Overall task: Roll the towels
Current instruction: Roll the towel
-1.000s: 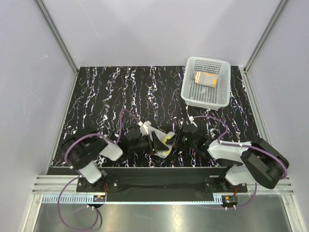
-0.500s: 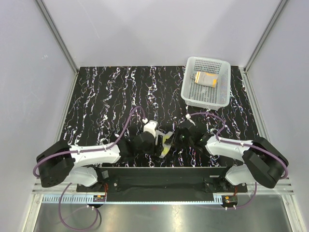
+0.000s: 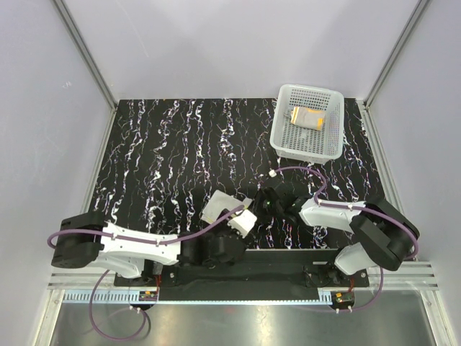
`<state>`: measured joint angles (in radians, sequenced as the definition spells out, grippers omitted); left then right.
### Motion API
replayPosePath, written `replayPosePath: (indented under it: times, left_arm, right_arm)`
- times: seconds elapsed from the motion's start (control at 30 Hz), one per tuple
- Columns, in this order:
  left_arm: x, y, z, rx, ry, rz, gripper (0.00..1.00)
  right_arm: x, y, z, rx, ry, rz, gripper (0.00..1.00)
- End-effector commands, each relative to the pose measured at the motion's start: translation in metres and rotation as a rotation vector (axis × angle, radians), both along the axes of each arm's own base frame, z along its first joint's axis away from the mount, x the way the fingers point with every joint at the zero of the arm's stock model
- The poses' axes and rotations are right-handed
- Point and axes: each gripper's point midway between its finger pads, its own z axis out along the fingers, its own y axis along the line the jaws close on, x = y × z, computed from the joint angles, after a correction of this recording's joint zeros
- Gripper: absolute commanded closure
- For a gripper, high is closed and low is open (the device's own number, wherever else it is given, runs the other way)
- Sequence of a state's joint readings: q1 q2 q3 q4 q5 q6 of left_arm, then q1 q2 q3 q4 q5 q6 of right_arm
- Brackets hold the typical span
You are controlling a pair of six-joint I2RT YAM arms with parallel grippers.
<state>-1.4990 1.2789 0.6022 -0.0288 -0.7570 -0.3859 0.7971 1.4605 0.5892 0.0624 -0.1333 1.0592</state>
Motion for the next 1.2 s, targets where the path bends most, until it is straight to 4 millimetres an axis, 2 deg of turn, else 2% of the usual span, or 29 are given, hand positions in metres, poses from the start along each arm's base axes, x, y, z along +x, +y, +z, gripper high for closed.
replayPosePath:
  times: [0.0,0.3,0.4,0.47,0.57,0.63,0.67,0.73,0.77,0.83,0.9,0.93,1.0,1.07,1.1,1.13,1.17]
  left_arm:
    - [0.004,-0.022,0.021,-0.035,-0.087,-0.062,0.26]
    - [-0.003,-0.037,-0.019,0.099,-0.031,-0.11,0.25]
    - [-0.001,-0.034,-0.035,0.159,0.001,-0.081,0.27]
    - [0.001,-0.034,-0.039,0.154,0.019,-0.064,0.32]
    - [0.003,-0.027,-0.044,0.17,0.036,-0.039,0.47]
    - [0.003,-0.026,-0.046,0.173,0.044,-0.036,0.53]
    - [0.004,-0.026,-0.047,0.175,0.049,-0.038,0.61]
    - [0.004,-0.028,-0.048,0.182,0.049,-0.039,0.68]
    - [0.005,-0.026,-0.05,0.188,0.052,-0.032,0.79]
    - [0.006,-0.026,-0.052,0.196,0.052,-0.032,0.86]
    - [0.006,-0.027,-0.051,0.19,0.055,-0.033,1.0]
    - [0.005,-0.027,-0.05,0.19,0.055,-0.035,1.0]
    - [0.003,-0.029,-0.047,0.169,0.073,-0.049,1.0]
    - [0.002,-0.03,-0.045,0.135,0.101,-0.048,1.0]
    - [-0.002,-0.03,-0.043,0.109,0.129,-0.065,1.0]
    - [-0.002,-0.031,-0.042,0.078,0.152,-0.059,1.0]
    - [-0.003,-0.033,-0.039,0.053,0.163,-0.066,1.0]
  right_arm:
    - [-0.003,0.01,0.006,0.012,0.002,0.053,0.76]
    - [-0.005,0.011,0.013,0.011,0.005,0.067,0.76]
    - [-0.004,0.012,0.017,0.019,-0.004,0.069,0.77]
    - [-0.009,0.007,0.013,-0.001,0.016,0.072,0.76]
    - [-0.011,0.007,0.014,0.001,0.021,0.075,0.76]
    - [-0.012,0.007,0.017,0.011,0.017,0.081,0.77]
    - [-0.013,0.007,0.019,0.014,0.015,0.086,0.77]
    - [-0.015,0.006,0.022,0.014,0.016,0.093,0.77]
    - [-0.016,0.005,0.022,0.01,0.02,0.097,0.77]
    - [-0.019,0.003,0.026,0.012,0.02,0.106,0.77]
    - [-0.022,0.0,0.028,-0.001,0.023,0.11,0.75]
    - [-0.021,-0.001,0.029,-0.007,0.017,0.108,0.74]
    - [-0.022,-0.006,0.031,-0.026,0.019,0.101,0.56]
    - [-0.02,-0.011,0.034,-0.059,0.009,0.088,0.48]
    - [-0.018,-0.014,0.038,-0.072,-0.002,0.079,0.32]
    - [-0.009,-0.015,0.045,-0.089,-0.03,0.055,0.26]
    - [-0.01,-0.021,0.045,-0.126,-0.026,0.053,0.19]
